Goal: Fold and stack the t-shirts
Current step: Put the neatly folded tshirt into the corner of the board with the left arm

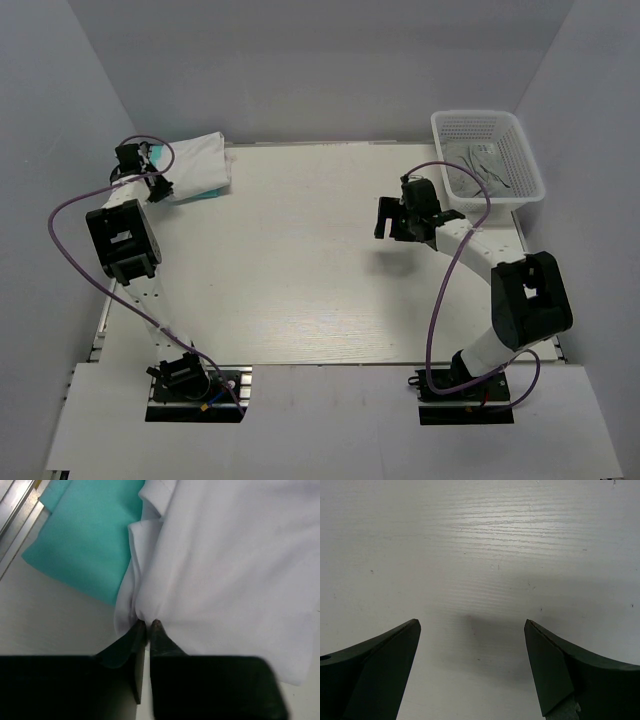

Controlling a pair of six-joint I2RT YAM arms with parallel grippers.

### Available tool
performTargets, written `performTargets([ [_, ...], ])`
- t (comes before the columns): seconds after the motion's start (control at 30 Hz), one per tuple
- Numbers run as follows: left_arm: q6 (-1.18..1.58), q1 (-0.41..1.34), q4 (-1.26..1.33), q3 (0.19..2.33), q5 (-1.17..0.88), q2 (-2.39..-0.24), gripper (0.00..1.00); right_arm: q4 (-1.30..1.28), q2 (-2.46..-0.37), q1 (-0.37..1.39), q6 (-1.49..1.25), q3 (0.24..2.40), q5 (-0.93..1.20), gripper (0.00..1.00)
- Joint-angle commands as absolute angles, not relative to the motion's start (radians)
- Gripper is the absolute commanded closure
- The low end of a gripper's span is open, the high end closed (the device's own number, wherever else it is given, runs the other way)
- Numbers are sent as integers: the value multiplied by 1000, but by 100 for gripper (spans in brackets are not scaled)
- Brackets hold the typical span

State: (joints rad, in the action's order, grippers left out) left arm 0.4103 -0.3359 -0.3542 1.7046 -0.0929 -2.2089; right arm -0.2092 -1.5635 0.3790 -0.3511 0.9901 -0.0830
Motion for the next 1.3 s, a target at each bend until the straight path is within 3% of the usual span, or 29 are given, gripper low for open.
performTargets([
  [0.0,408,-344,-322,1730,-126,-2185,84,-196,-1577,376,-344,1034,-72,10],
  [0.07,396,-344,-301,1741,-126,-2175,100,-195,-1582,374,-350,1034,-69,10],
  [0.43,298,-344,-399,1946,-141,-2187,100,-195,-1588,379,-354,1045,-57,10],
  [0.63,285,-344,-399,1947,-120,-2187,100,-195,-1603,377,-353,1052,-48,10],
  [0.9,297,-353,-460,1925,67,-2261,100,-207,-1620,377,-351,1065,-41,10],
  [1.03,307,-353,-509,1968,67,-2319,80,-219,-1631,376,-348,1081,-48,10],
  [1.07,307,-353,-509,1968,67,-2319,56,-219,-1625,376,-353,1083,-48,10],
  [1.17,319,-353,-534,1991,57,-2341,27,-219,-1615,377,-348,1085,-48,10],
  [1.27,319,-353,-586,2051,67,-2350,15,-226,-1597,376,-344,1086,-48,10],
])
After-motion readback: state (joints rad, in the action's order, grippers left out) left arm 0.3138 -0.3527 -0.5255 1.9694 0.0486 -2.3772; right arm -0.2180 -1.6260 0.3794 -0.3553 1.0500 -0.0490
